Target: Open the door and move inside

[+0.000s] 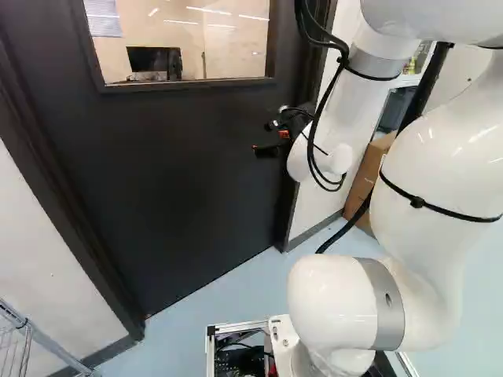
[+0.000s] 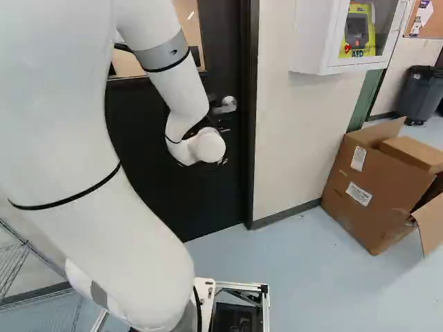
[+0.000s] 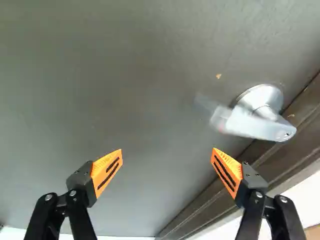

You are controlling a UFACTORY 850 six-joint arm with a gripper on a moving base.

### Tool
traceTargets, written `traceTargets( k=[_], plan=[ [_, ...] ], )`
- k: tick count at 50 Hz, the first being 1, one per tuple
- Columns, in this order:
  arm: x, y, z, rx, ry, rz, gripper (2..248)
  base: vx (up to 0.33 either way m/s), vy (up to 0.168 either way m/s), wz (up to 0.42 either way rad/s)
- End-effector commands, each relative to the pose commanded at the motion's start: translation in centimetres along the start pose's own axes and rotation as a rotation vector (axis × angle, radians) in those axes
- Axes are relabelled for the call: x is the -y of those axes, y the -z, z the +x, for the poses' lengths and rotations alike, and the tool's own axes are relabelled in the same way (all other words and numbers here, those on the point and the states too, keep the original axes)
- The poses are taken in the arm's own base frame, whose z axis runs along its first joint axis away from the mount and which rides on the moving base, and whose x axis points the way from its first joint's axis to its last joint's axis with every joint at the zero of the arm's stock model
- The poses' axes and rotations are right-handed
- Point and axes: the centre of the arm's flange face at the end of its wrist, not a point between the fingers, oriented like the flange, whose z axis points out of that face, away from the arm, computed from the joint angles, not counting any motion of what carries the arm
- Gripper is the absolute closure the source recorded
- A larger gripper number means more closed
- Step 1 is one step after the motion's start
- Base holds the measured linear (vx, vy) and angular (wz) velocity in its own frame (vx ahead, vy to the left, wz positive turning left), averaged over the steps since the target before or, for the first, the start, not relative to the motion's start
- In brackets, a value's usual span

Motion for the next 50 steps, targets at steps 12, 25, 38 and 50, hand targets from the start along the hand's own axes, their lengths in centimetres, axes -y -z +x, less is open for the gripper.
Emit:
traceTargets(
  k=[12, 25, 38, 50],
  plan=[
    [0.7, 0.5, -1.3, 0.027, -0.017, 0.008, 3, 0.0, 0.0, 0.0],
    [1.0, 0.3, -2.3, 0.048, -0.03, 0.017, 3, 0.0, 0.0, 0.0],
    [0.9, 0.5, -1.8, 0.038, -0.024, 0.012, 3, 0.0, 0.0, 0.0],
    [0.7, 1.0, -0.7, 0.014, -0.009, 0.002, 3, 0.0, 0.0, 0.0]
  ],
)
